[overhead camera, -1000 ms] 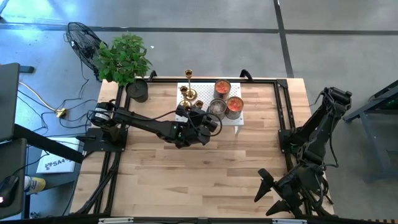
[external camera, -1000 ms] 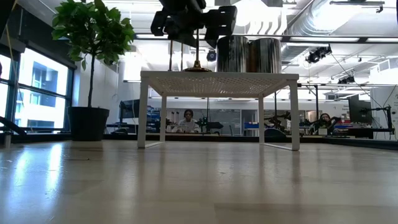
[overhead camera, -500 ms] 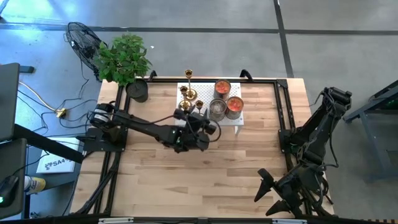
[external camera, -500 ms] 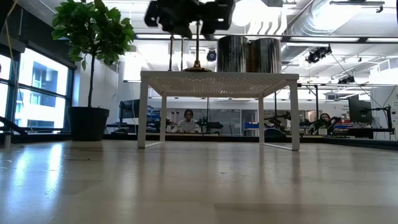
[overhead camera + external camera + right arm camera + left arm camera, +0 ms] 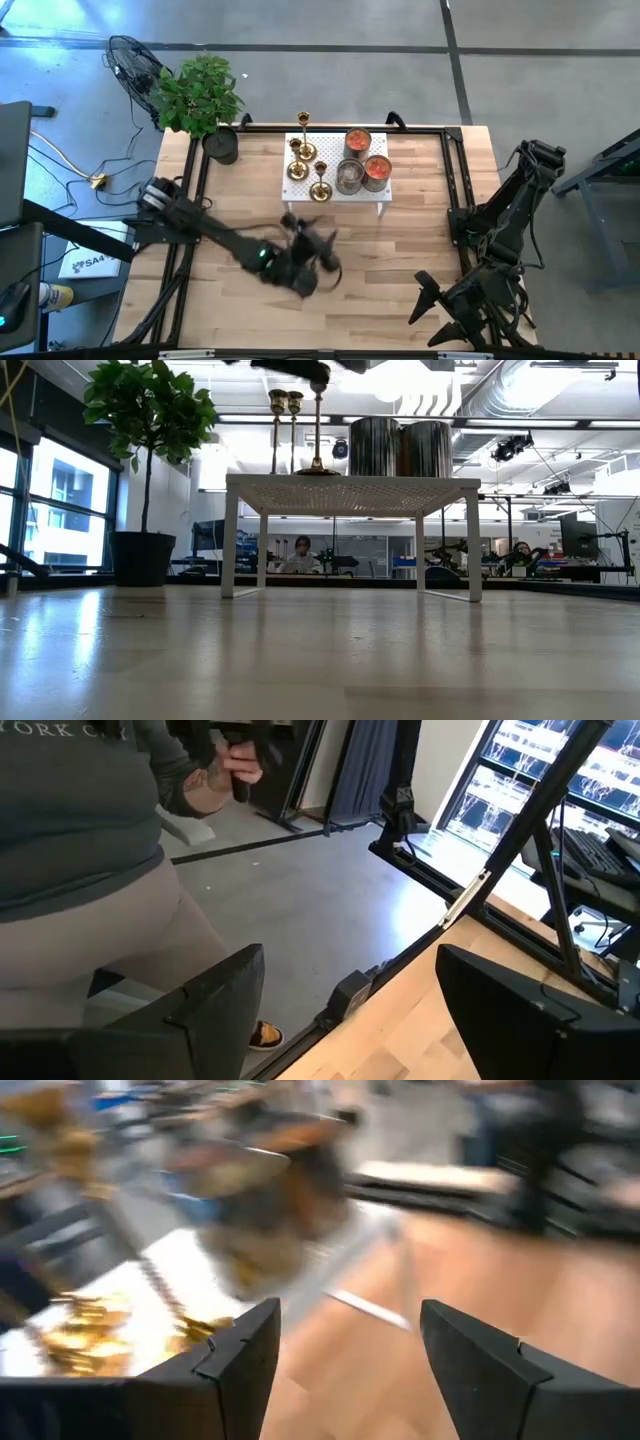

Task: Pick & Place candle stick holders
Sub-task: Return to Home Position

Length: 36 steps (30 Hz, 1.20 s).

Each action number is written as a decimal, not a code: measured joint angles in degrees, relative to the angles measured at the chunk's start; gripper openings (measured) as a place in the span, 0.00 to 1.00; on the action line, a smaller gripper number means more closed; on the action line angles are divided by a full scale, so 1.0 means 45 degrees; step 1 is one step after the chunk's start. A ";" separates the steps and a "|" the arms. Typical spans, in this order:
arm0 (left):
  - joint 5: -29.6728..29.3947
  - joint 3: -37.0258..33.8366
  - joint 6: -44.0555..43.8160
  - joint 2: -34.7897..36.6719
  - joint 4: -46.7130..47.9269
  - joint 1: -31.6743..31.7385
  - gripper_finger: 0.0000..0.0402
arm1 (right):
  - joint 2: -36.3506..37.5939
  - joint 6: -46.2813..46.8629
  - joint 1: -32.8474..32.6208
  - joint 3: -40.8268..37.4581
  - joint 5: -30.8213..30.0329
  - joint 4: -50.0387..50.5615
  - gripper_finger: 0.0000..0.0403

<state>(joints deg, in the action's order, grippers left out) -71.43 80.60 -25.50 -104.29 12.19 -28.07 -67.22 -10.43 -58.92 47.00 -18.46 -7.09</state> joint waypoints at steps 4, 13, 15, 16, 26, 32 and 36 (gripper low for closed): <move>0.1181 0.0000 0.1117 0.0119 0.0766 -0.1593 0.59 | 0.0000 0.0037 0.0000 0.0000 0.0000 -0.0106 0.72; -0.1797 0.0002 0.2350 0.0237 0.0860 -0.4155 0.59 | 0.0010 -0.0098 0.0020 0.0010 -0.0779 -0.1460 0.72; -0.1866 0.0000 0.2302 0.0233 0.0869 -0.4369 0.59 | 0.0010 -0.0107 0.0121 0.0010 -0.1118 -0.1388 0.72; -0.1830 0.0000 0.2283 0.0233 0.0859 -0.4438 0.59 | 0.0010 -0.0107 0.0167 0.0010 -0.1197 -0.1357 0.72; 0.1073 0.0000 0.2510 0.0219 0.0550 -0.4427 0.59 | 0.0010 -0.0798 0.1082 0.0010 -0.1253 -0.2169 0.72; 0.2761 0.0000 0.3831 0.0214 -0.0862 -0.4431 0.59 | 0.0010 -0.1690 0.1914 0.0010 -0.1253 -0.3054 0.72; 0.2653 0.0012 0.5163 0.0209 -0.2324 -0.4431 0.58 | 0.0010 -0.1696 0.2106 0.0010 -0.1579 -0.3058 0.71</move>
<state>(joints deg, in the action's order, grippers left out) -59.50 80.65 -2.26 -103.35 1.73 -48.01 -67.18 -18.06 -49.44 47.05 -25.56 -20.86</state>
